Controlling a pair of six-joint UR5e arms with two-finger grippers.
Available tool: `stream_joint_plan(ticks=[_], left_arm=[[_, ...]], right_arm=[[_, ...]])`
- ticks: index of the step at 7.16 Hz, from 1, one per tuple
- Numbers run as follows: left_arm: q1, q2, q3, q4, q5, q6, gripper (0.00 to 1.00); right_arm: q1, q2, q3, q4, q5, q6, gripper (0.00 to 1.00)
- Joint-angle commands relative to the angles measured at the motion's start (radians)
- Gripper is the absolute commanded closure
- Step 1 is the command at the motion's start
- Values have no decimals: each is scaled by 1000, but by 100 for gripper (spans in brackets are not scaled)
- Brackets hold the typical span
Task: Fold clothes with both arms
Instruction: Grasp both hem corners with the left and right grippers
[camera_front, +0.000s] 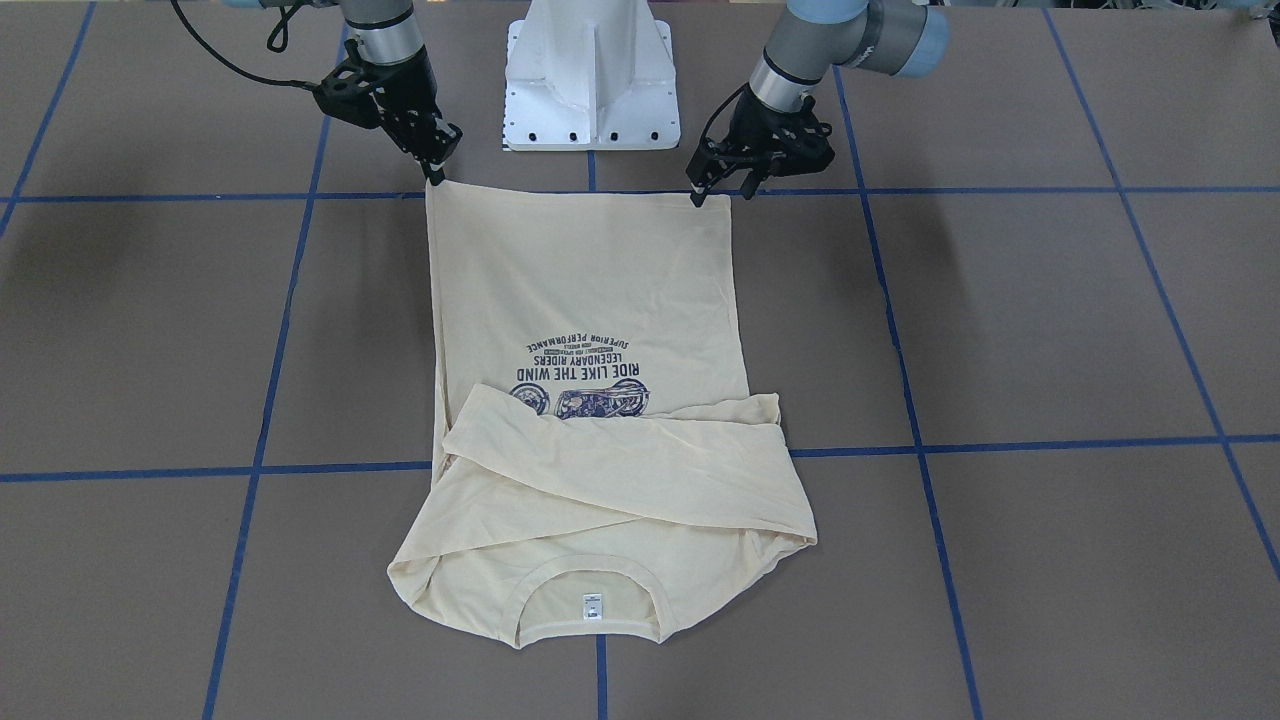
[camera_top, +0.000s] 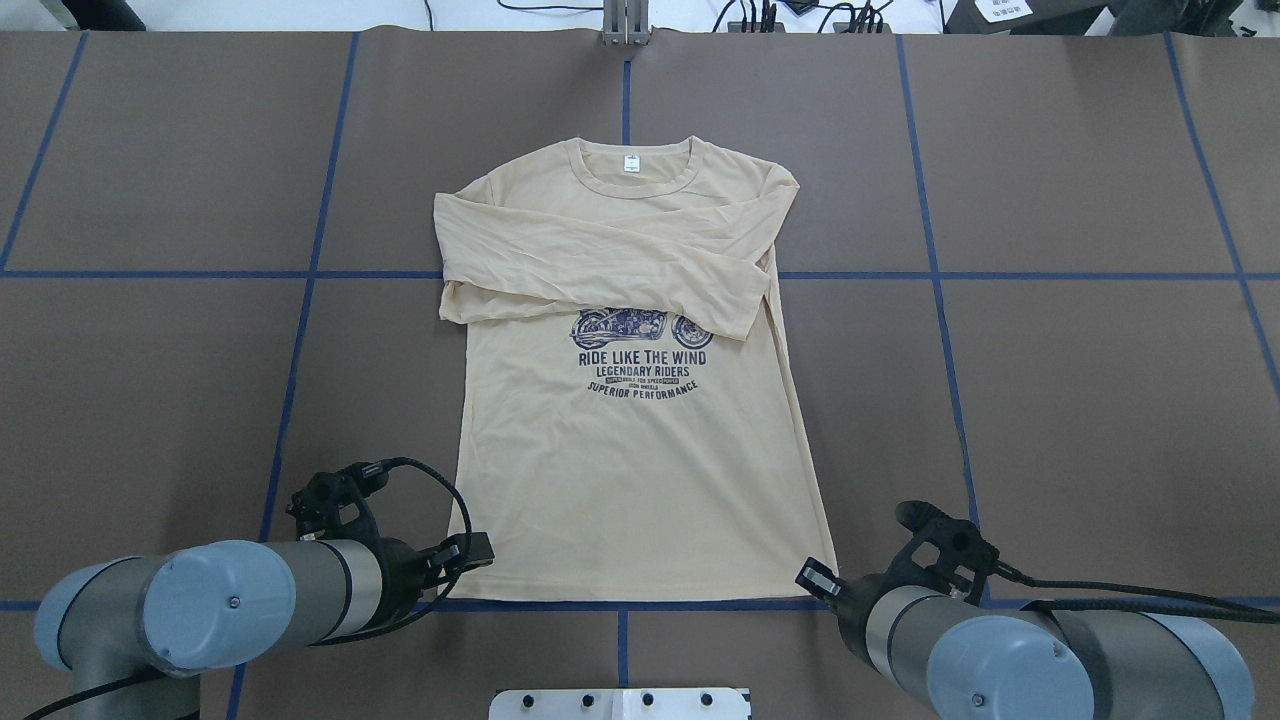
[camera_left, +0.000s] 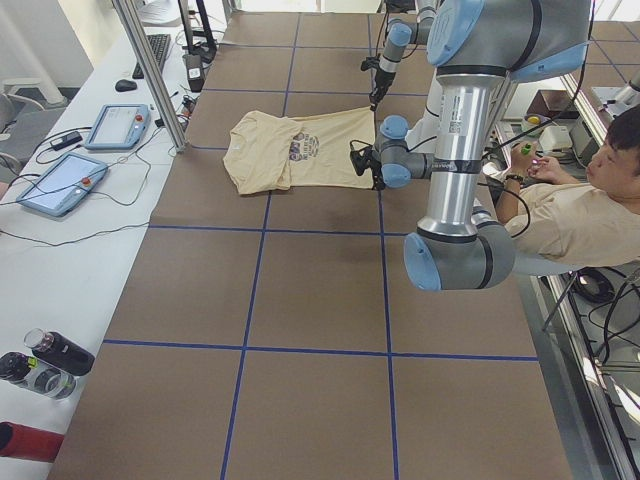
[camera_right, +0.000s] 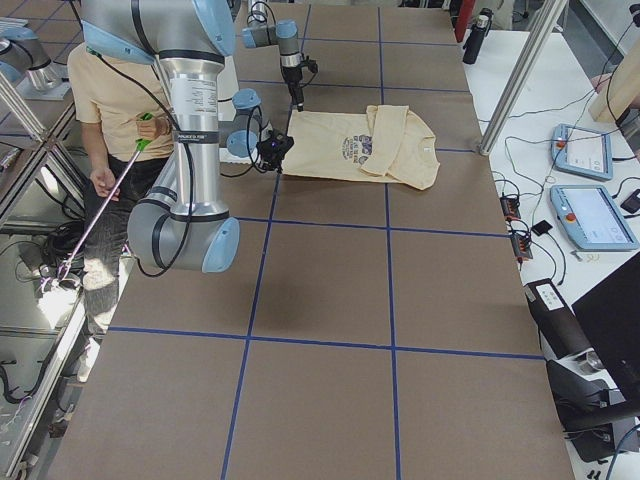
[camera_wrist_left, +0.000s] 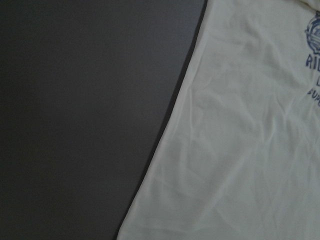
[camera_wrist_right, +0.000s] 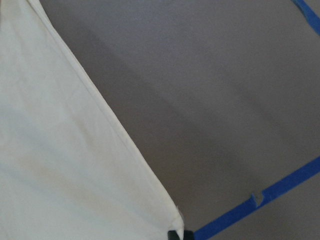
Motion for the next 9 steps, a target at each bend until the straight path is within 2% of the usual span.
stream_joint_plan(ticks=[1,2,3,5,7,9], left_arm=[[9,2,8,4,2,-6,34],[9,2,7,6,0,-6,38],[9,2,5,9,0,-6,49],[9,2,4,24,-1,-6,100],[8,2,-57,108,-10,-6,100],[12,-2,-99,141,-46,-36,100]], right_arm=[[-2,1,0,2,0,0,100],[-2,3,0,2,0,0,100],[-2,3,0,0,0,0,100],[-2,6,0,0,0,0,100],[-2,6,3,2,0,0,100],[-10,-5,59,-2,5,1,100]])
